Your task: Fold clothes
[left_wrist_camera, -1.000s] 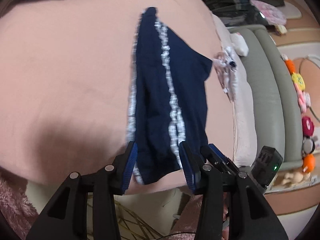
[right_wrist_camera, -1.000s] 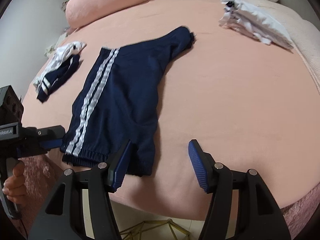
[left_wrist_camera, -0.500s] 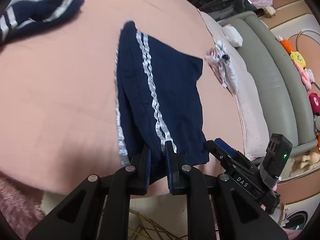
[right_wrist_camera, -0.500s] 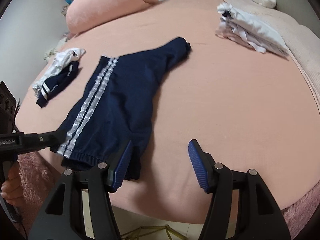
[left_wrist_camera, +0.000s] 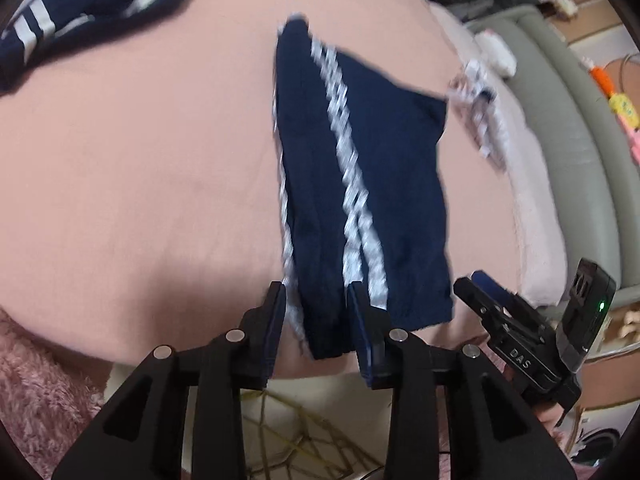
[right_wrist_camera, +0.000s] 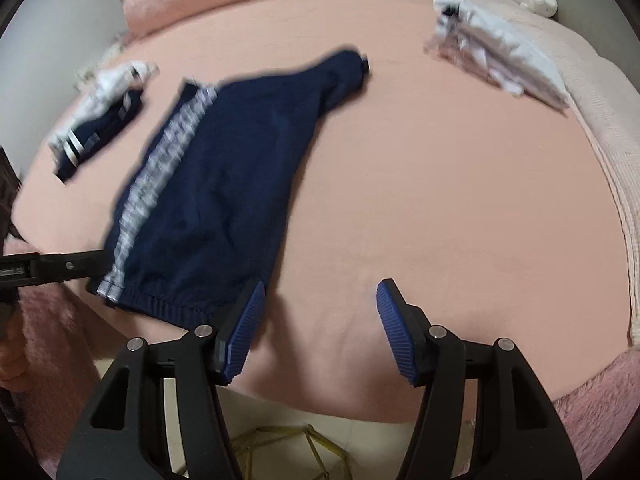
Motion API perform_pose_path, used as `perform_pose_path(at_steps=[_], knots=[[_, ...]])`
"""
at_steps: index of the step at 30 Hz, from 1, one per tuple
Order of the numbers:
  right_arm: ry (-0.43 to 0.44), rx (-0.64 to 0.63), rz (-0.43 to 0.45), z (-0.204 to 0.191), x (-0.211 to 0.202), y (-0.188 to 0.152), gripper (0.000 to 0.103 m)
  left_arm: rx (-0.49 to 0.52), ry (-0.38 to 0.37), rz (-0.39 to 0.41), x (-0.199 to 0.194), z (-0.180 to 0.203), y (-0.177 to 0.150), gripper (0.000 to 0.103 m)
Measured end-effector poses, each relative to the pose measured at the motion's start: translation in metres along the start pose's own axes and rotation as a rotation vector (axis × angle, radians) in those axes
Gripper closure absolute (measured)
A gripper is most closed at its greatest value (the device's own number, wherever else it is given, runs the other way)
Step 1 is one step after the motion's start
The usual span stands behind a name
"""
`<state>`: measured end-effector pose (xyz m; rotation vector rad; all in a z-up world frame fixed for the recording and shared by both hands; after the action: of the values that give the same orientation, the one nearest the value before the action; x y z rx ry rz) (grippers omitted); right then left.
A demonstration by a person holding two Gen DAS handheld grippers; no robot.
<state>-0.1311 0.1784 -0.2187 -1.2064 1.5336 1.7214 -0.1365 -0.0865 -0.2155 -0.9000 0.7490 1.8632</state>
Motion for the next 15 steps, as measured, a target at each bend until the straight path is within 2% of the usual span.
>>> perform_pose_path(at_steps=[4,6,8,9,13,15], knots=[[0.045,0.005,0.079,-0.001,-0.006,0.018,0.043,0.082,-0.026,0.085,-0.005,0.019,0.008,0.069],[0.053,-0.029,0.057,-0.010,0.007,0.024,0.043,0.121,-0.015,0.080,0.005,0.027,0.011,0.070],[0.024,-0.059,-0.024,-0.016,0.027,0.019,0.043,0.136,0.070,0.030,0.023,0.023,0.010,0.070],[0.008,-0.077,-0.033,-0.017,0.029,0.015,0.043,0.142,0.108,0.008,0.031,0.020,0.009,0.070],[-0.043,-0.110,-0.067,-0.010,0.026,0.000,0.042,0.104,0.120,0.005,0.018,0.006,0.008,0.069],[-0.045,-0.094,-0.077,-0.002,0.022,-0.004,0.042,0.097,0.119,0.055,0.006,0.005,0.012,0.069]])
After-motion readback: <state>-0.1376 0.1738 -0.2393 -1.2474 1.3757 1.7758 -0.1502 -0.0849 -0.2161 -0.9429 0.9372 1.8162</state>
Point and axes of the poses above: each gripper's, at about its wrist camera, not at the fingertips, and x roughly the way its jaws point, z to its right, y to its top, the point moved 3 cm from there along x, roughly the way its jaws point, and after that the axes turned 12 degrees about -x, right-handed, at the moved point
